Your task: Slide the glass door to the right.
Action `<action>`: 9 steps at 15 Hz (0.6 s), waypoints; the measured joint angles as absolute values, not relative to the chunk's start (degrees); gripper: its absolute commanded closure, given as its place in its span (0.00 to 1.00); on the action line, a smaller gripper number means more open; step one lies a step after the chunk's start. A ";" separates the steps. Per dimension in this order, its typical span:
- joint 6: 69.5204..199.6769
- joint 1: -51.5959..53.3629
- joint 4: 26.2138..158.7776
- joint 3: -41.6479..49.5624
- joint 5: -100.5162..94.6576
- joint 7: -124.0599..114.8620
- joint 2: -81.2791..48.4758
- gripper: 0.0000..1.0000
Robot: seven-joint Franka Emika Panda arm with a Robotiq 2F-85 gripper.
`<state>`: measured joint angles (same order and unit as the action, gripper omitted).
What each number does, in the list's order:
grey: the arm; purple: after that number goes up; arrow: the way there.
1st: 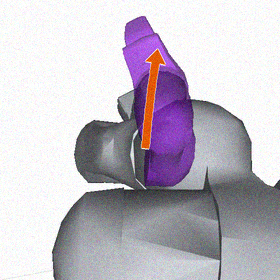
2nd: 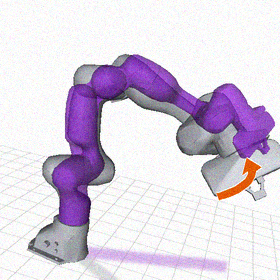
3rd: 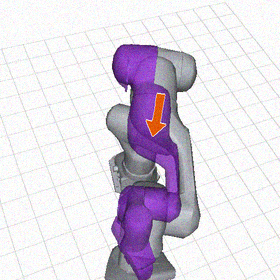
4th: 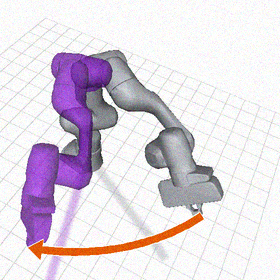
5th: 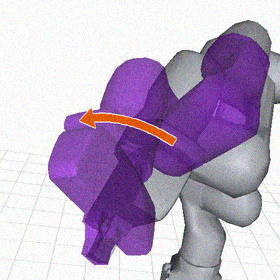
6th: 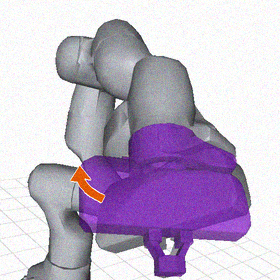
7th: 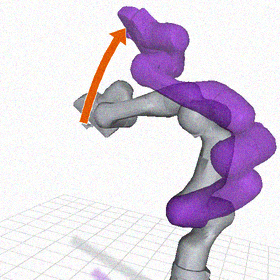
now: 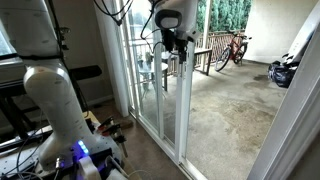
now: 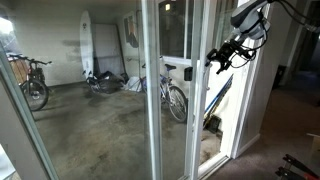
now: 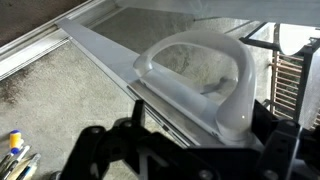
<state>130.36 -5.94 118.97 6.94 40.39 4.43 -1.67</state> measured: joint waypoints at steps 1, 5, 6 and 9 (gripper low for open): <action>129.85 -5.97 118.69 7.18 40.26 4.33 -1.66 0.00; 125.56 -6.91 116.30 8.91 40.23 3.70 -1.81 0.00; 124.85 -7.71 115.95 9.84 39.99 3.20 -1.82 0.00; 124.63 -12.47 115.56 14.27 39.25 3.28 -3.55 0.00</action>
<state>124.63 -12.47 115.56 14.27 39.25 3.28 -3.55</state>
